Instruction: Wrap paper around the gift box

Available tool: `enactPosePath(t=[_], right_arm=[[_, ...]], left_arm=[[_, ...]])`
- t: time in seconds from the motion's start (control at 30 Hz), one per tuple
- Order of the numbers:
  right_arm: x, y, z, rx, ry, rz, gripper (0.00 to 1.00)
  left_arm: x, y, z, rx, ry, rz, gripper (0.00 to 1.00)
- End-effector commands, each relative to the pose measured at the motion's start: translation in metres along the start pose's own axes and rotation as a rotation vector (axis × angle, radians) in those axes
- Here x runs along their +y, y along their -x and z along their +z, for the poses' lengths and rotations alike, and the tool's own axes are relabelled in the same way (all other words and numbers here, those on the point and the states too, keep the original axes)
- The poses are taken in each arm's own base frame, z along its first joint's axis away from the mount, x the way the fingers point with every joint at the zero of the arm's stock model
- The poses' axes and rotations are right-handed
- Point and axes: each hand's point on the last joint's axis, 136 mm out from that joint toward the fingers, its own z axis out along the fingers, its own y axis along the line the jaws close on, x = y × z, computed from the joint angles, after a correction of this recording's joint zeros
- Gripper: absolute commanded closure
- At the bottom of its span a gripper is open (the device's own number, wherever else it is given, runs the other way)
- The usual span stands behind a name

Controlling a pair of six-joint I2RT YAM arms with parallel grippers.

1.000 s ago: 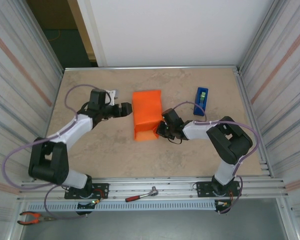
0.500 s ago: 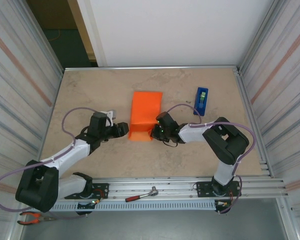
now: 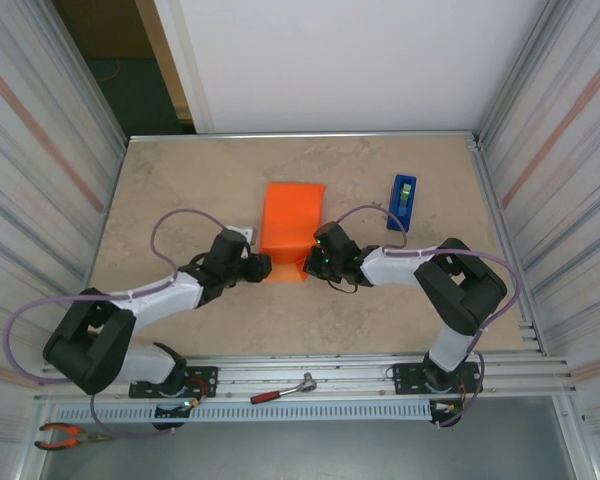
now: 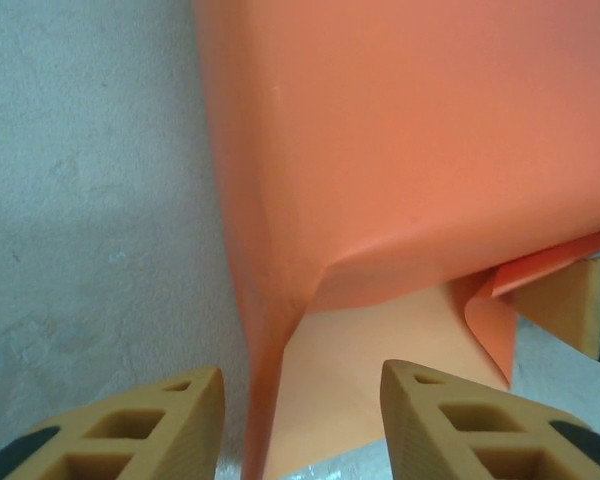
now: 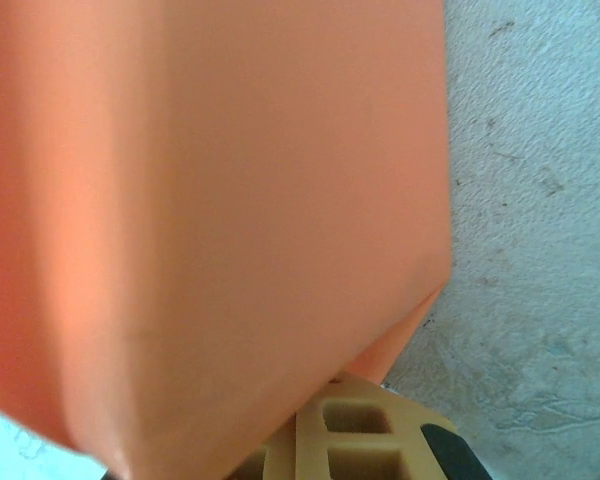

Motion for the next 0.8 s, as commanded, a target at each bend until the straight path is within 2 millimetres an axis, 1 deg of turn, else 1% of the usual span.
enactPosePath(t=[0.0,0.3,0.43,0.5,0.6,0.63,0.7,0.73,0.77], right_arm=[[-0.003,0.004,-0.005,-0.017,-0.015,-0.002,1.00],[-0.005,0.009,0.005,-0.009,-0.013,0.014,1.00],[-0.001,0.012,0.008,-0.005,-0.005,0.015,1.00],[0.000,0.012,0.009,-0.003,-0.001,0.017,1.00],[0.004,0.011,0.010,0.001,0.008,0.017,1.00],[0.005,0.011,0.010,0.000,0.010,0.016,1.00],[0.007,0.011,0.009,-0.002,0.013,0.013,1.00],[0.007,0.010,0.010,-0.001,0.012,0.013,1.00],[0.008,0.010,0.009,-0.001,0.014,0.012,1.00]], left_arm=[[0.001,0.018,0.003,-0.053,0.047,0.022,0.57],[0.001,0.016,0.018,-0.021,0.066,0.022,0.71],[-0.002,0.016,0.020,-0.019,0.063,0.029,0.74],[-0.003,0.015,0.020,-0.015,0.062,0.032,0.78],[-0.007,0.017,0.021,-0.021,0.056,0.033,0.91],[-0.008,0.017,0.021,-0.020,0.056,0.035,0.93],[-0.010,0.017,0.020,-0.021,0.061,0.039,0.93],[-0.010,0.017,0.020,-0.020,0.062,0.040,0.91],[-0.010,0.017,0.020,-0.023,0.066,0.037,0.87]])
